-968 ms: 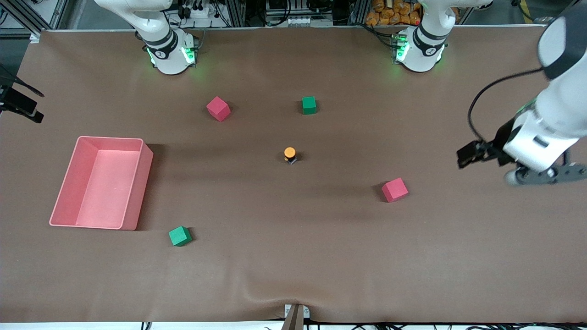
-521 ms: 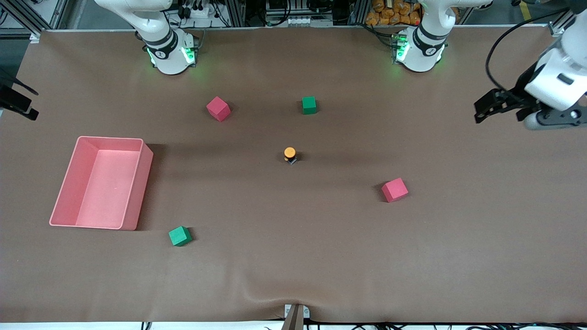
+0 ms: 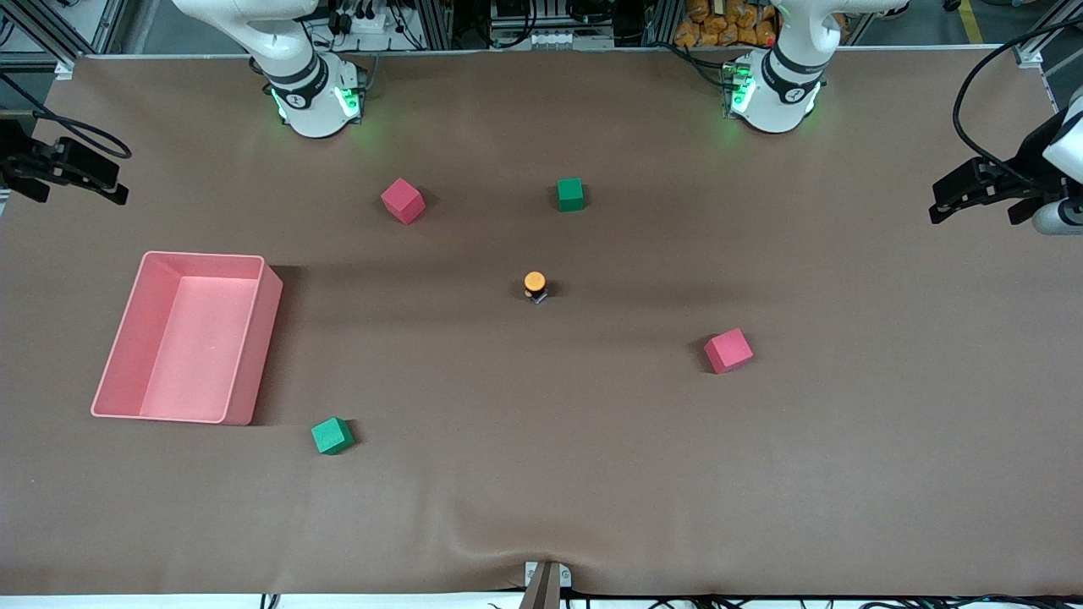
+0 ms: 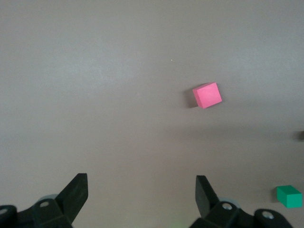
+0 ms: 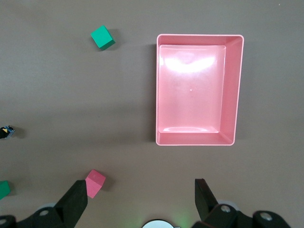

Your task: Place and upright button with both arms

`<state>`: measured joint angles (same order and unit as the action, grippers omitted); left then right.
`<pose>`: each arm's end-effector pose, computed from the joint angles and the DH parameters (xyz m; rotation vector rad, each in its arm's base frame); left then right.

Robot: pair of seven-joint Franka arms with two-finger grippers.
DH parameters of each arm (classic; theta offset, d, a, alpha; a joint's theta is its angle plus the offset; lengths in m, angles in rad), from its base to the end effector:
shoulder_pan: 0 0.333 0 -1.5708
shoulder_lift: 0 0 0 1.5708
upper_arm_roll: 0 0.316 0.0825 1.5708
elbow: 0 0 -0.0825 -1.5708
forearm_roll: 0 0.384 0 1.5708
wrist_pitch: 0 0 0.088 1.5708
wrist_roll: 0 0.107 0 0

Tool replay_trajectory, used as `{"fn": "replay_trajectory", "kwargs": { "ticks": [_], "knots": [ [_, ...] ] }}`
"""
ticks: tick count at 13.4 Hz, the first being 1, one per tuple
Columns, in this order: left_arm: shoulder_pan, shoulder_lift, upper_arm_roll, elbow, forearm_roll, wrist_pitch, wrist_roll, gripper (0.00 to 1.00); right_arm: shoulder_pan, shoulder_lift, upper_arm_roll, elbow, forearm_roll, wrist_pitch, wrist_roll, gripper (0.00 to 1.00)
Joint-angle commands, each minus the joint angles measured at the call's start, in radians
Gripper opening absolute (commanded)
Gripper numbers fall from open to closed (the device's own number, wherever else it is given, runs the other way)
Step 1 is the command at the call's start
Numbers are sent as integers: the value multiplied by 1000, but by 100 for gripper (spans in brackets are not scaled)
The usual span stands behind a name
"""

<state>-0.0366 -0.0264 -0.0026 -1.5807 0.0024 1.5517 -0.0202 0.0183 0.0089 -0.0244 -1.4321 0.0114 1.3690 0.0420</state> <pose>0.5440 -0.0211 0.6327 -3.1389 0.0298 0.0040 0.5355 -0.0018 0.6667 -3.1290 0.0723 0.1130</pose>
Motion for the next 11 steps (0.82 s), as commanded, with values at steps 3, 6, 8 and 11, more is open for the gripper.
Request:
{"fn": "replay_trajectory", "kwargs": {
  "ticks": [3,6,8,11],
  "knots": [
    [3,-1,13,36,-15,2,13,100,-12,-10,-23,2,79,-37,-2,100],
    [3,3,16,34,-15,2,8,100,-9,-7,-19,4,41,-47,7,100],
    [0,6,15,36,-13,2,2,100,-11,-3,-20,4,30,-41,9,100],
    [0,8,16,36,-15,2,0,100,-18,-1,-25,4,28,-41,9,100]
  ]
}}
